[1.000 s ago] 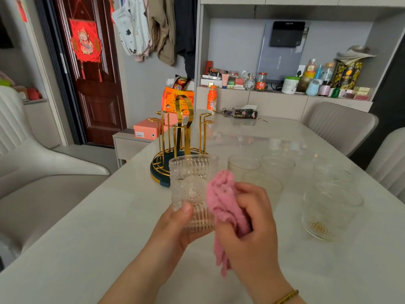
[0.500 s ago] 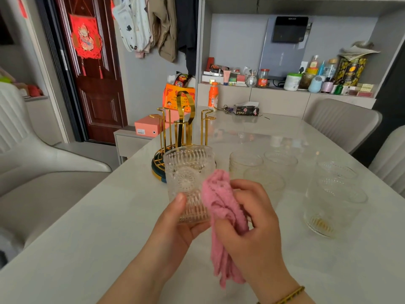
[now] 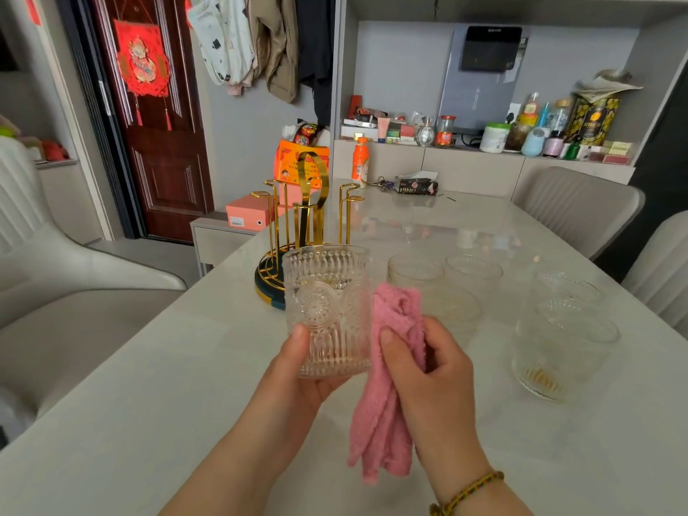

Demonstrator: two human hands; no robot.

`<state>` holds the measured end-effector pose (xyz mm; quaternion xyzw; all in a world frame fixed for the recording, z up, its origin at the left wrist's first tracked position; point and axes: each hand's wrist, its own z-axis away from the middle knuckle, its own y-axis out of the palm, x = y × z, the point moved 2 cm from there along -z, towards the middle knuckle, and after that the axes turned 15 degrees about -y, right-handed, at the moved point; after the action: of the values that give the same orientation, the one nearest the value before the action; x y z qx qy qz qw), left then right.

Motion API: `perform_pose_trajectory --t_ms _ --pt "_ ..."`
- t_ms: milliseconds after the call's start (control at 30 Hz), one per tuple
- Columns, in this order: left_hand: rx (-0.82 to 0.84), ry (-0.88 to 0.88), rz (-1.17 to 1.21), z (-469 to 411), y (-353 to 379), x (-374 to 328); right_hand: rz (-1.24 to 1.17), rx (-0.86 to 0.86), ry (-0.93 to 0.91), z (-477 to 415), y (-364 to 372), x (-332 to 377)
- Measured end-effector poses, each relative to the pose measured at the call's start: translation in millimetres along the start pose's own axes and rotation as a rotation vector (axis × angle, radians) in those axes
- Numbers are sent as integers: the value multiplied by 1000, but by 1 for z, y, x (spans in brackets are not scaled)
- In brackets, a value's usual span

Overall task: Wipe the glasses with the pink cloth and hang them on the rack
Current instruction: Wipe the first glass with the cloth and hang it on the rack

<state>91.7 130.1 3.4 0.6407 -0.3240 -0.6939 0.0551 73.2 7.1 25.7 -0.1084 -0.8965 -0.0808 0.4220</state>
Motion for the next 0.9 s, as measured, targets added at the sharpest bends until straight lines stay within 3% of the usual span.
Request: perform_pose_trajectory --t_ms 300,400,533,667,767,900 --pt "-157 -66 -152 0 -4 3 90 -23 -130 2 0 -2" --pt "-160 -103 -88 0 -5 5 133 71 -164 6 7 0" --pt "-177 -4 -107 1 -9 -6 191 265 -304 15 22 3" --pt "-103 -55 -90 0 -10 -5 227 253 -407 10 17 7" --pt "-23 -99 -93 0 -6 1 149 128 -354 3 6 13" --pt "21 -106 -10 0 1 2 -71 49 -23 -3 0 4"
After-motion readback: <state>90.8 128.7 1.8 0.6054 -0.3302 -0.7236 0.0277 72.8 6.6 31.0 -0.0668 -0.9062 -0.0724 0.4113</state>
